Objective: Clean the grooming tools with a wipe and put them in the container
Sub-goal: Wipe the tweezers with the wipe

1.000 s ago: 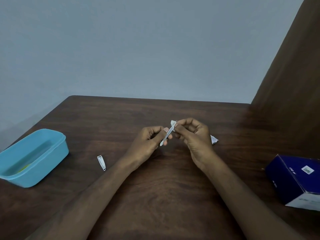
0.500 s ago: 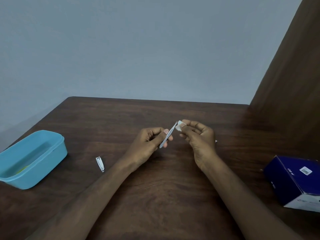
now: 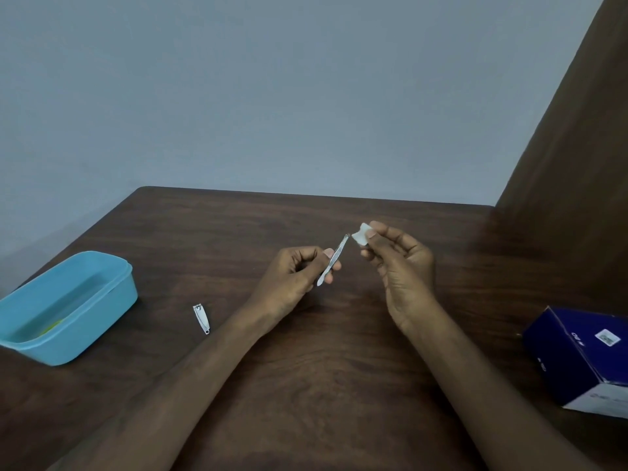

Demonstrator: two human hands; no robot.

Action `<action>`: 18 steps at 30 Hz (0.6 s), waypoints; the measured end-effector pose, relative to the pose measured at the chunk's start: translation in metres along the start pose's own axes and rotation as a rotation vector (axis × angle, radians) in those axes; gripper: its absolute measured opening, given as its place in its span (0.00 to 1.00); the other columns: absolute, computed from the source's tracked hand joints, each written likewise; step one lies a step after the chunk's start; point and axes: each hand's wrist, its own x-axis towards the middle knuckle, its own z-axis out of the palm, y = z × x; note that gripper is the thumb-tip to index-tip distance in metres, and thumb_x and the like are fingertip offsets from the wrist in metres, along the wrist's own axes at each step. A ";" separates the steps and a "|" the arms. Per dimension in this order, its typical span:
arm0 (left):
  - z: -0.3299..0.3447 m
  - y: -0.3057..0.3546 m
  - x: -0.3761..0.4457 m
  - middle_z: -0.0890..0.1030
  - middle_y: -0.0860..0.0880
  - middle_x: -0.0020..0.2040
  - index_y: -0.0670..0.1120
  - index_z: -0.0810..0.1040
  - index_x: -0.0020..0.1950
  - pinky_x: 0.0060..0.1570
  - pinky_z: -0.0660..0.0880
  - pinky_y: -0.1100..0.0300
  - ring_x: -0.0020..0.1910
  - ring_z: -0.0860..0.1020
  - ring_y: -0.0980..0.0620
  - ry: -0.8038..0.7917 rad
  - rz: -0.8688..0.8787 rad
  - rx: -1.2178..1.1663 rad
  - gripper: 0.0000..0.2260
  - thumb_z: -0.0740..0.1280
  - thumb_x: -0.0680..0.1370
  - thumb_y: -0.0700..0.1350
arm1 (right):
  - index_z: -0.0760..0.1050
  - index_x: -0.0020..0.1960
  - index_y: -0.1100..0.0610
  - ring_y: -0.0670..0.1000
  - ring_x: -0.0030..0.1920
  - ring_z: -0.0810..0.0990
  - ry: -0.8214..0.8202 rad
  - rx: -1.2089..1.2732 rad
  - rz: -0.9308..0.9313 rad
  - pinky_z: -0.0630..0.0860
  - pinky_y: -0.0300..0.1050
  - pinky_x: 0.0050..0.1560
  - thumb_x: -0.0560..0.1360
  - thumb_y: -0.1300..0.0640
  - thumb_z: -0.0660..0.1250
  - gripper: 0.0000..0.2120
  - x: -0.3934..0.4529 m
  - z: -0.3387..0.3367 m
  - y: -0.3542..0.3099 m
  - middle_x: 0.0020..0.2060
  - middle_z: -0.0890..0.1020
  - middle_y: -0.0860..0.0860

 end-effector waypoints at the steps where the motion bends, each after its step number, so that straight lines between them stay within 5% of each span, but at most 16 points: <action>1: 0.000 0.000 0.000 0.83 0.54 0.35 0.42 0.85 0.45 0.32 0.66 0.66 0.31 0.71 0.59 0.004 0.001 -0.004 0.17 0.65 0.87 0.49 | 0.85 0.52 0.60 0.49 0.42 0.86 -0.014 -0.068 -0.043 0.83 0.42 0.45 0.76 0.67 0.76 0.06 -0.001 0.000 0.002 0.45 0.90 0.54; 9: 0.001 0.003 -0.001 0.83 0.51 0.35 0.47 0.85 0.43 0.32 0.67 0.66 0.30 0.70 0.56 0.019 0.002 0.009 0.16 0.66 0.87 0.50 | 0.83 0.55 0.62 0.52 0.40 0.85 -0.091 -0.175 -0.092 0.83 0.52 0.51 0.77 0.67 0.75 0.07 -0.008 0.005 0.009 0.44 0.90 0.56; 18: 0.000 -0.003 0.001 0.86 0.51 0.39 0.47 0.85 0.43 0.31 0.69 0.69 0.28 0.73 0.59 0.052 0.008 0.044 0.17 0.65 0.87 0.51 | 0.81 0.57 0.60 0.48 0.37 0.84 -0.150 -0.214 -0.034 0.80 0.40 0.43 0.72 0.65 0.80 0.15 -0.015 0.010 0.012 0.43 0.89 0.55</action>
